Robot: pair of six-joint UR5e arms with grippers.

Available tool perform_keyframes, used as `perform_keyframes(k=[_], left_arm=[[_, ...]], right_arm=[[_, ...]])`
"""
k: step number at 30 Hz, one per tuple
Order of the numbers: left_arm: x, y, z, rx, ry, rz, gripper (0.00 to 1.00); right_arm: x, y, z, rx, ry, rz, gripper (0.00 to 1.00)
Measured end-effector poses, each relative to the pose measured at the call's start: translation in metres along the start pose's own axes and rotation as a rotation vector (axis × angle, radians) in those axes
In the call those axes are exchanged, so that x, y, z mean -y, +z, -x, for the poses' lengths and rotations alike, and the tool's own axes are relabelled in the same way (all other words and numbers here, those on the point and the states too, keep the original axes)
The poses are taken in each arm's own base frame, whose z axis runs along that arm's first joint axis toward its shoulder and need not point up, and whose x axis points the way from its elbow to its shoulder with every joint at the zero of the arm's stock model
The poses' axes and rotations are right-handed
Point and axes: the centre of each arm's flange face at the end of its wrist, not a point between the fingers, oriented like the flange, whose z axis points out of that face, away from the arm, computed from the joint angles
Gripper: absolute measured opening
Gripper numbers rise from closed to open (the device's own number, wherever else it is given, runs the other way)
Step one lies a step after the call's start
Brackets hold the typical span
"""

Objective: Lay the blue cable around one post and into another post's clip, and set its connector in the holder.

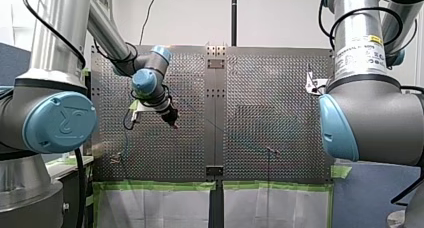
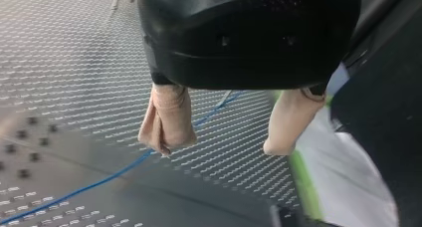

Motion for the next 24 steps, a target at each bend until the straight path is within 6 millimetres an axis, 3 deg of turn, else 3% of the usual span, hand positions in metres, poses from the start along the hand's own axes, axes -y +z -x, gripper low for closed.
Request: perform_keyframes(k=[12,24], left_arm=[[0.017,-0.006,-0.084,-0.09,0.029,0.024,1.0],[0.004,-0.015,-0.138,-0.138,-0.006,0.068,1.0]], right_arm=[[0.0,0.0,0.0,0.0,0.0,0.0,1.0],[0.0,0.0,0.0,0.0,0.0,0.0,1.0]])
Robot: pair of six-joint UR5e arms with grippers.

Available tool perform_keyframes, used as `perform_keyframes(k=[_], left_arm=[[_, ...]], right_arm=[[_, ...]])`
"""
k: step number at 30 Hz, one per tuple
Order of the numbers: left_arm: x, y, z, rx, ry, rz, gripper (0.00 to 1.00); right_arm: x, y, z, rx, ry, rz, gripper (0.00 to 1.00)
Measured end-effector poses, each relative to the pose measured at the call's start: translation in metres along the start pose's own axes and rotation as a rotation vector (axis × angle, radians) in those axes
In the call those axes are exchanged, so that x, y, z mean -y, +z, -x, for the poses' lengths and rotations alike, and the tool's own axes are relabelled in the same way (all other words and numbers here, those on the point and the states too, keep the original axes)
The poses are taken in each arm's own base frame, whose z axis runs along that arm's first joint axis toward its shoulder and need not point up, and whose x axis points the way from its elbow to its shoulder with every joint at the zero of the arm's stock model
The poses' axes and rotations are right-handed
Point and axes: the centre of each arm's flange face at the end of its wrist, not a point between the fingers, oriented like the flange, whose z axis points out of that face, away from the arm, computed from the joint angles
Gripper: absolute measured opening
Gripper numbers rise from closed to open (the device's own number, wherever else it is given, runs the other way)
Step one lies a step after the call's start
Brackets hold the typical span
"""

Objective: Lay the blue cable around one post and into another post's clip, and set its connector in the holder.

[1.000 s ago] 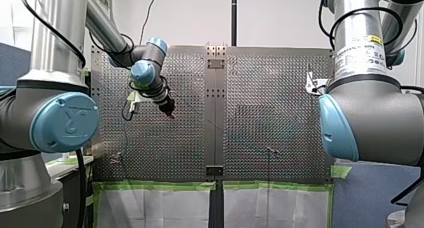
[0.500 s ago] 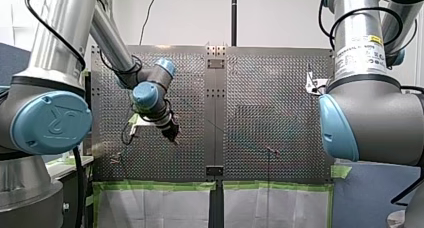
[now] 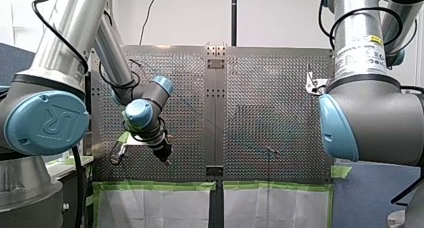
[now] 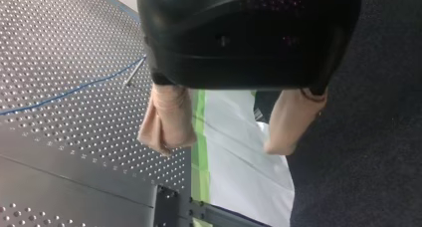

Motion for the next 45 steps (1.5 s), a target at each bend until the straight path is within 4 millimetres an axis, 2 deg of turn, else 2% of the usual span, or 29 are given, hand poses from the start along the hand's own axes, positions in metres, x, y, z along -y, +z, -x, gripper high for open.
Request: perform_keyframes(k=[18,45], left_arm=[[-0.018,-0.022,-0.05,0.005,-0.007,-0.001,1.0],[-0.008,-0.005,-0.031,0.213,-0.062,-0.05,1.0]], right_arm=[[0.0,0.0,0.0,0.0,0.0,0.0,1.0],[0.0,0.0,0.0,0.0,0.0,0.0,1.0]])
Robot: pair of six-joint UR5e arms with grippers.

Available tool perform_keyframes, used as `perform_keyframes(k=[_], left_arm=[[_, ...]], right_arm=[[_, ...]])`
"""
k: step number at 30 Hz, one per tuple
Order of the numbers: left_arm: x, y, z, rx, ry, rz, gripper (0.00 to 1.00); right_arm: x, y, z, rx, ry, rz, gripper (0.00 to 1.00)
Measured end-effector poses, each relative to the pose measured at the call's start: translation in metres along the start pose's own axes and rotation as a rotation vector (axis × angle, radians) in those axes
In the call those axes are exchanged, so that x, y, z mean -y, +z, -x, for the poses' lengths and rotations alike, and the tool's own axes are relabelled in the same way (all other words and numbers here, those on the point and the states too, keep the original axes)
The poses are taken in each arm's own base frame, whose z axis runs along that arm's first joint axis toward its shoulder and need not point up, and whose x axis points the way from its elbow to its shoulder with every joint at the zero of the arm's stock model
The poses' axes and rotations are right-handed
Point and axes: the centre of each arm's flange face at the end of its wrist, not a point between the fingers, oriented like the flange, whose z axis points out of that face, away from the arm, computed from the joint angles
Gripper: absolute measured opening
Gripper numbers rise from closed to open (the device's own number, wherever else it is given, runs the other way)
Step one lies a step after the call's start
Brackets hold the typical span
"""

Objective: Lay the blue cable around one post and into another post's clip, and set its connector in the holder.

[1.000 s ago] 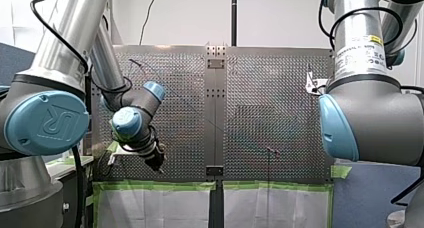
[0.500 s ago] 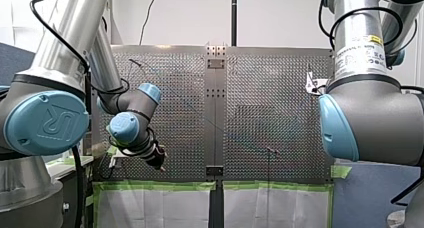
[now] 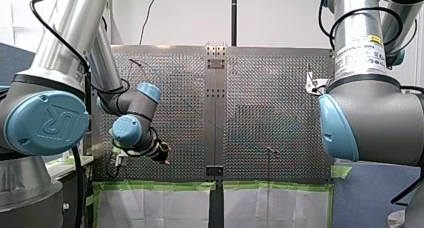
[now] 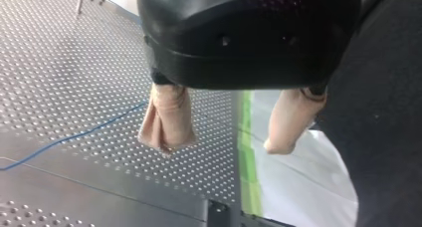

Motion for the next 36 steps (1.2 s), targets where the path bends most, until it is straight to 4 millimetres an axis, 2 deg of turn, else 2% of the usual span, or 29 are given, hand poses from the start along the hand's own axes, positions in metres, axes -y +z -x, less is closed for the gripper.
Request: perform_keyframes(k=[36], left_arm=[[0.007,0.027,0.036,0.325,-0.094,-0.001,1.0]], right_arm=[[0.0,0.0,0.0,0.0,0.0,0.0,1.0]])
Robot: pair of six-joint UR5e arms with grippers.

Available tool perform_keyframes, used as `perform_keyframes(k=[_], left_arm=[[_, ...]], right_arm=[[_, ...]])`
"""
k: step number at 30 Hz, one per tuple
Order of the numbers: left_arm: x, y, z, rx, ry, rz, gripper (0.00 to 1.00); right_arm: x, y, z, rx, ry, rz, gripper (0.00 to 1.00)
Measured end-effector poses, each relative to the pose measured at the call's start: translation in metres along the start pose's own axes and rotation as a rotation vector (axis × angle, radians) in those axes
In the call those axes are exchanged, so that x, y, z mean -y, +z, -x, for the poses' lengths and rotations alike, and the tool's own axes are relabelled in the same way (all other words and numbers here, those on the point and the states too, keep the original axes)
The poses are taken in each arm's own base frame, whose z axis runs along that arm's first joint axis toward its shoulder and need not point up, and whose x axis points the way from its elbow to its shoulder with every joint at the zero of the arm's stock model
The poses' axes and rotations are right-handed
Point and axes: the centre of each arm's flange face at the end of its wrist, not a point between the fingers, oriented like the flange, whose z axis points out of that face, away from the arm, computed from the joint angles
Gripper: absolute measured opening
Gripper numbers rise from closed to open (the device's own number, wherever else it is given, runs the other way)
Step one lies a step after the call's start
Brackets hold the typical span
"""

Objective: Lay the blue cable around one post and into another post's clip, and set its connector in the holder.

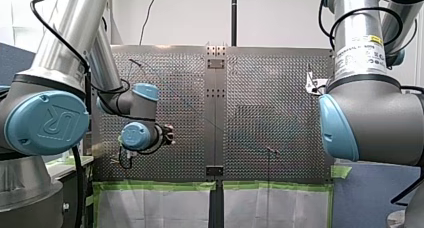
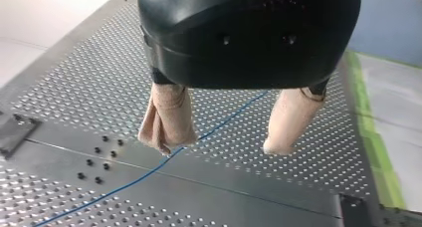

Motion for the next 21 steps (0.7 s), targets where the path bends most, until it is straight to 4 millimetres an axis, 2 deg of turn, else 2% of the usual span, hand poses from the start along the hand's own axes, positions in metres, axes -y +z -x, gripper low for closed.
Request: perform_keyframes(k=[21], left_arm=[[0.0054,0.0077,0.008,0.083,-0.027,-0.021,1.0]], right_arm=[[0.0,0.0,0.0,0.0,0.0,0.0,1.0]])
